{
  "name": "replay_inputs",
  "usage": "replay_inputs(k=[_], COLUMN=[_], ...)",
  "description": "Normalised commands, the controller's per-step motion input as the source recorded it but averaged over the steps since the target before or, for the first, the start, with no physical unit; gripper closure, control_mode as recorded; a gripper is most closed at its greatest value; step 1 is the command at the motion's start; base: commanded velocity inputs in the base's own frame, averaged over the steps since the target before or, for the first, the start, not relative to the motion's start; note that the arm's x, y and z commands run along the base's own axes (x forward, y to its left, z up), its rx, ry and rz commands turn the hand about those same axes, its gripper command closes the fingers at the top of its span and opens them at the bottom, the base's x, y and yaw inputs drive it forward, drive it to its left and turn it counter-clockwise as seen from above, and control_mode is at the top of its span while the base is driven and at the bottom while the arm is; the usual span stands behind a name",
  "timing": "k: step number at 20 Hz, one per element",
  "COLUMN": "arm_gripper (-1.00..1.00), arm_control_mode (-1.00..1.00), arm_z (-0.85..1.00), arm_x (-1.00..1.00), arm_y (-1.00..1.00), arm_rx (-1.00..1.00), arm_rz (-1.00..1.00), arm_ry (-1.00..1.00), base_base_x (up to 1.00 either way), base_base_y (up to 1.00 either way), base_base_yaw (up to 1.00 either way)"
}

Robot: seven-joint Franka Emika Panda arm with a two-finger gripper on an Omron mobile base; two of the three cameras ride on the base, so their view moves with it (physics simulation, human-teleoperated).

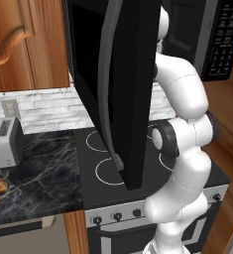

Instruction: Pick the mug from the counter and place it inside the microwave. Then close the microwave.

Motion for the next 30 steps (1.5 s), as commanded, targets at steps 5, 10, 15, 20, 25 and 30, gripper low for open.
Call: replay_inputs(k=[5, 10, 15, 20, 25, 30], arm_gripper=[-1.0, -1.0, -1.0, -1.0, -1.0, -1.0], arm_control_mode=[-1.0, -1.0, -1.0, -1.0, -1.0, -1.0], arm_z=[0.0, -0.09, -0.16, -0.09, -0.08, 0.0], arm_x=[-0.93, -0.9, -0.78, -0.64, -0.51, -0.48], arm_y=[0.0, 0.0, 0.0, 0.0, -0.02, -0.08], arm_rx=[0.0, 0.0, 0.0, 0.0, 0.0, 0.0], arm_rz=[0.0, 0.0, 0.0, 0.0, 0.0, 0.0], arm_ry=[-0.23, -0.25, -0.25, -0.22, -0.13, -0.08], base_base_x=[0.0, 0.0, 0.0, 0.0, 0.0, 0.0], base_base_y=[0.0, 0.0, 0.0, 0.0, 0.0, 0.0], base_base_yaw=[0.0, 0.0, 0.0, 0.0, 0.0, 0.0])
